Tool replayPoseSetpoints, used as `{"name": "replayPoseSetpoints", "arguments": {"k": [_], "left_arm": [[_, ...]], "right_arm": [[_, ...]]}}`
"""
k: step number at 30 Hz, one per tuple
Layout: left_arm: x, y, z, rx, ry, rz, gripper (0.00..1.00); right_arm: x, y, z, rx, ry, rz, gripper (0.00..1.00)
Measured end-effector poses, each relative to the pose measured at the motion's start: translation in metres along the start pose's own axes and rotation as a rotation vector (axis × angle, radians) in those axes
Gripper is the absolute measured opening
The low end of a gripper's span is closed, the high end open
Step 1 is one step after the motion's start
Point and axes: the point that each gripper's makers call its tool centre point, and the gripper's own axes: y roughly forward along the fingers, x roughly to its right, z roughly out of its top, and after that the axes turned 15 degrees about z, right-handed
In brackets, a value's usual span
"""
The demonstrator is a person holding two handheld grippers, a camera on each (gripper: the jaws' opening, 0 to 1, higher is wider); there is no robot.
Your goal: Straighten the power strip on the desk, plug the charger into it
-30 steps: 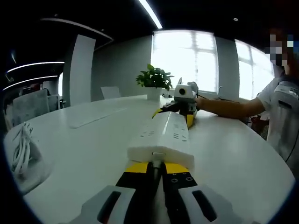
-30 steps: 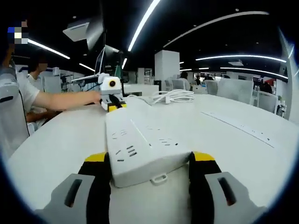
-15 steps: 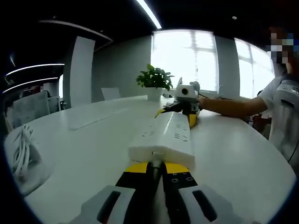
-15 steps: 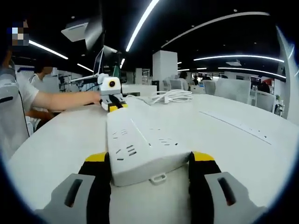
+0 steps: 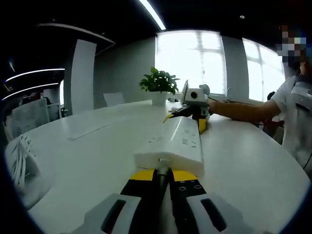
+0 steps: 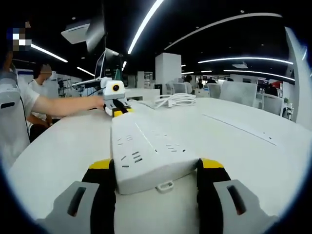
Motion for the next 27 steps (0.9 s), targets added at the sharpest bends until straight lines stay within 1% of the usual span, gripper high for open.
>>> {"name": "replayPoseSetpoints", "arguments": {"k": [5, 8, 18, 27], "left_arm": [[0.004, 0.008, 0.003, 0.003, 0.007, -0.011, 0.13], [0.005, 0.009, 0.004, 0.003, 0.007, -0.022, 0.13], [0.007, 0.011, 0.005, 0.002, 0.006, -0.025, 0.13], [0.010, 0.026, 0.009, 0.002, 0.008, -0.038, 0.13]], "right_arm": [[-0.005, -0.009, -0.002, 0.002, 0.005, -0.024, 0.67], [-0.007, -0.012, -0.003, 0.001, 0.008, -0.035, 0.67], [-0.008, -0.014, -0.005, 0.000, 0.009, -0.034, 0.67], [-0.013, -0.024, -0.009, -0.003, 0.012, -0.049, 0.67]]}}
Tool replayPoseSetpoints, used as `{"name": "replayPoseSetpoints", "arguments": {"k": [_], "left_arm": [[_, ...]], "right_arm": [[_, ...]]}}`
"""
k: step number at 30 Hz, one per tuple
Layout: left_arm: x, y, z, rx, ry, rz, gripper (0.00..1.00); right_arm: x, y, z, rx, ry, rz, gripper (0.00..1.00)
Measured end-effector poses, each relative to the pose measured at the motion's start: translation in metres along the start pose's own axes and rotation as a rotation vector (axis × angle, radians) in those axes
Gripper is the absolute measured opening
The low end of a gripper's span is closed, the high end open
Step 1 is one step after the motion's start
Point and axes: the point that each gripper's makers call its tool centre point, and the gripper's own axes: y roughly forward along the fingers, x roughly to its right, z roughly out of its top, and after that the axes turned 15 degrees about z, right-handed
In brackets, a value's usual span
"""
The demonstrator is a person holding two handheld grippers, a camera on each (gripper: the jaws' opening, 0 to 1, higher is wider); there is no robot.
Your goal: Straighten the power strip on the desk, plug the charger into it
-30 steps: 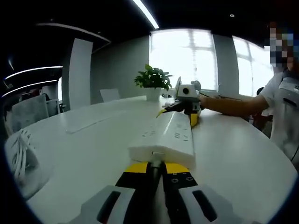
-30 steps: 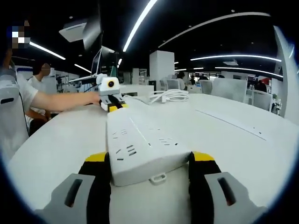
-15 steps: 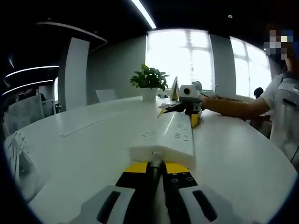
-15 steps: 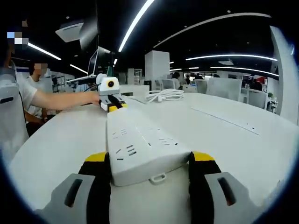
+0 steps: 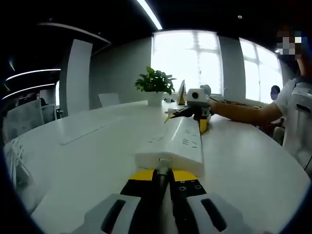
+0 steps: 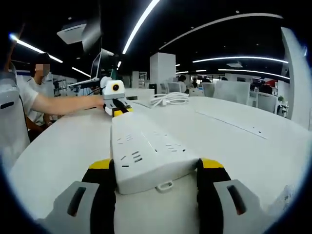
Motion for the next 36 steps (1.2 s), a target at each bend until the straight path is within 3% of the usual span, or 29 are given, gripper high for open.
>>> {"name": "replayPoseSetpoints", "arguments": {"k": [11, 16, 21, 36], "left_arm": [[-0.001, 0.015, 0.004, -0.001, -0.004, -0.008, 0.13], [-0.004, 0.022, 0.006, 0.000, -0.003, -0.007, 0.13], [-0.004, 0.022, 0.006, 0.004, 0.000, -0.004, 0.13], [-0.005, 0.019, 0.006, 0.007, -0.006, 0.020, 0.14]], "right_arm": [[-0.004, -0.004, -0.001, -0.001, -0.001, -0.022, 0.67], [0.007, -0.008, -0.003, 0.003, 0.015, -0.044, 0.68], [0.005, -0.007, -0.002, 0.005, 0.014, -0.041, 0.68], [0.039, -0.012, -0.004, 0.007, 0.018, -0.043, 0.68]]}}
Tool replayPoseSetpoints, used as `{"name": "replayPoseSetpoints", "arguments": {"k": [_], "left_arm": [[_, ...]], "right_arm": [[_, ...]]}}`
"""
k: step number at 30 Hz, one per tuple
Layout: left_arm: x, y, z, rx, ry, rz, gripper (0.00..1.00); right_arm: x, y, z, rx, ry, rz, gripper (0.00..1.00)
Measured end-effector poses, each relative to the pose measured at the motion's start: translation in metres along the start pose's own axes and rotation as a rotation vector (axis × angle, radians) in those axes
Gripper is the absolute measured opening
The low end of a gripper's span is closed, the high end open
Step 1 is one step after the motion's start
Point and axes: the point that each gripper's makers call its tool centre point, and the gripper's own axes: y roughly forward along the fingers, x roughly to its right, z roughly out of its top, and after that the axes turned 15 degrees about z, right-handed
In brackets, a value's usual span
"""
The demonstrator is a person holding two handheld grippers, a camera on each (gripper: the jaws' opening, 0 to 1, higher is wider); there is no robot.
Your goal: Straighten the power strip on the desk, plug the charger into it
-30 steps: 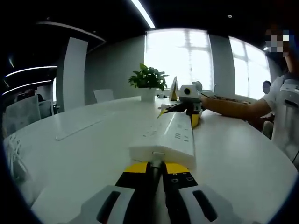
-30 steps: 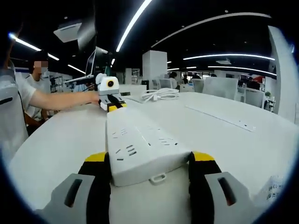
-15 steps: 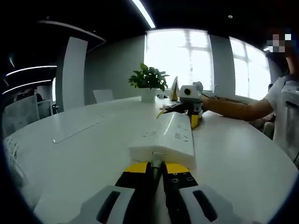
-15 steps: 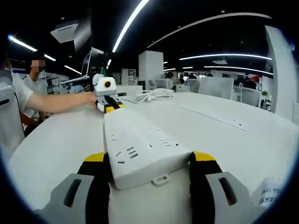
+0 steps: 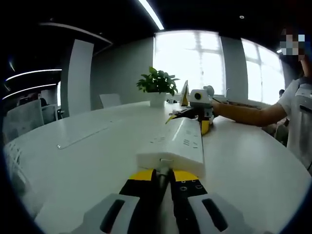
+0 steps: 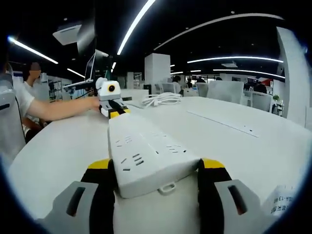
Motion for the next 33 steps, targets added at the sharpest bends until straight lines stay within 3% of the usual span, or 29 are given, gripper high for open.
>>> {"name": "replayPoseSetpoints", "arguments": {"k": [12, 33], "left_arm": [[0.003, -0.008, -0.002, -0.001, 0.010, -0.010, 0.14], [0.013, -0.023, -0.007, -0.003, 0.012, 0.027, 0.14]], "right_arm": [[-0.001, 0.001, 0.000, -0.002, -0.009, 0.029, 0.67], [-0.026, 0.007, 0.000, -0.017, -0.007, 0.040, 0.67]]}}
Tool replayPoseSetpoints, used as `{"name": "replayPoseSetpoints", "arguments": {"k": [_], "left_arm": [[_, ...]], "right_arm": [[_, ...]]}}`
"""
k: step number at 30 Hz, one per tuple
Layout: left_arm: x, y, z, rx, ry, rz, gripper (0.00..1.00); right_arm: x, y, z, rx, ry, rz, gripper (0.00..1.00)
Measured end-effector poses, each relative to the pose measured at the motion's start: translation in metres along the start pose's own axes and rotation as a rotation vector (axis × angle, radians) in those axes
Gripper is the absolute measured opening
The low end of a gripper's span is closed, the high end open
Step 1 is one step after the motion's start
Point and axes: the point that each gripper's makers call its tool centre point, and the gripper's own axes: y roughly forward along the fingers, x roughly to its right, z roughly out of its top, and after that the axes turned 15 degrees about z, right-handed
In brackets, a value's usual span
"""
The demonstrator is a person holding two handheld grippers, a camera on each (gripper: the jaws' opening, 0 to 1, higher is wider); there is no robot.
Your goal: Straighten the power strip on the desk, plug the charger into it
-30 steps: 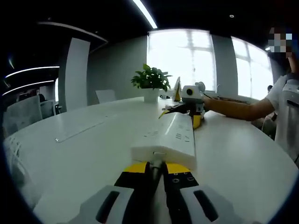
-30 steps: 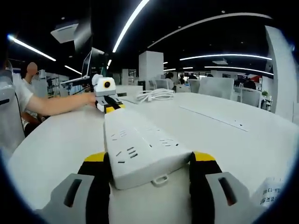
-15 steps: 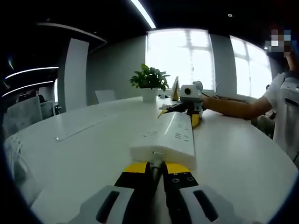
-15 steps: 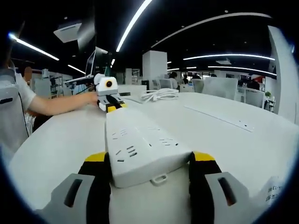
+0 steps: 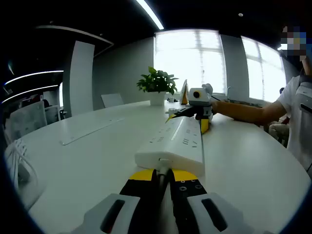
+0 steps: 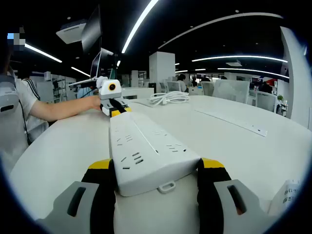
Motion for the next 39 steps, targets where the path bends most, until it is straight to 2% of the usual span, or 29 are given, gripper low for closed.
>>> {"name": "replayPoseSetpoints", "arguments": {"k": [22, 32, 39], "left_arm": [[0.010, -0.006, -0.002, -0.007, 0.007, -0.042, 0.14], [0.021, -0.014, -0.004, -0.024, -0.016, -0.103, 0.13], [0.027, -0.018, -0.005, -0.036, -0.028, -0.122, 0.13]], "right_arm": [[-0.015, -0.004, -0.003, -0.015, -0.002, 0.051, 0.66], [-0.026, -0.004, -0.001, -0.019, -0.010, 0.093, 0.66], [-0.033, -0.004, -0.001, -0.022, -0.010, 0.117, 0.66]]}}
